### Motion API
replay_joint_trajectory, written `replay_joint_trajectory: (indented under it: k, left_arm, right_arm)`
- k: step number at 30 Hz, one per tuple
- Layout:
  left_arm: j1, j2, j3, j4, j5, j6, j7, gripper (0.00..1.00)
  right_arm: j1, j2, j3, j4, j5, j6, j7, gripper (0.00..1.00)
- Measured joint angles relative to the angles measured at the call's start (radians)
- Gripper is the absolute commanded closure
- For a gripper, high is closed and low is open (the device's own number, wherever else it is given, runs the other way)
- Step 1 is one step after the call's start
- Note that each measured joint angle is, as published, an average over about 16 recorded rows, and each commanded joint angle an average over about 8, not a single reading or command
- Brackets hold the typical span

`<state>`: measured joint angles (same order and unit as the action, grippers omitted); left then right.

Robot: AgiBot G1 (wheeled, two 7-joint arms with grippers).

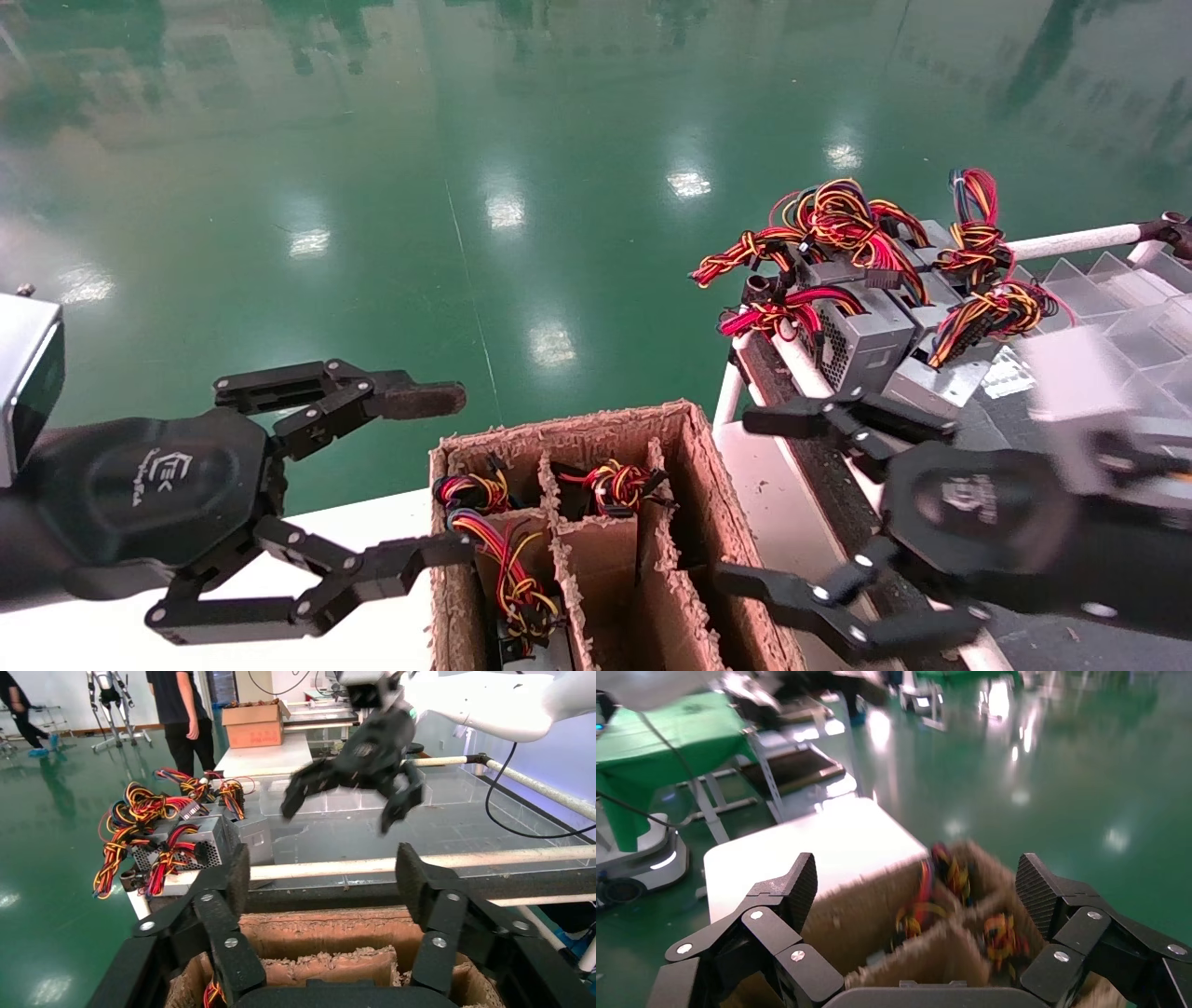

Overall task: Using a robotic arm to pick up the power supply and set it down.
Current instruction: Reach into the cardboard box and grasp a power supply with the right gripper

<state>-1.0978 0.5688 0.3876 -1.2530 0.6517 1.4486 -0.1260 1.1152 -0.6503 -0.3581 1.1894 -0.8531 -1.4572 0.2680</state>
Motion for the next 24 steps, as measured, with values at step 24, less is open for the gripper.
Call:
replay_joint_trajectory:
  k: [24]
  left_arm:
    - [0.0,0.0,0.0,0.0,0.0,0.0,0.0,0.0]
  right_arm:
    - [0.111,-0.297,-0.217,-0.1,-0.281,0.062,0.081,0.0]
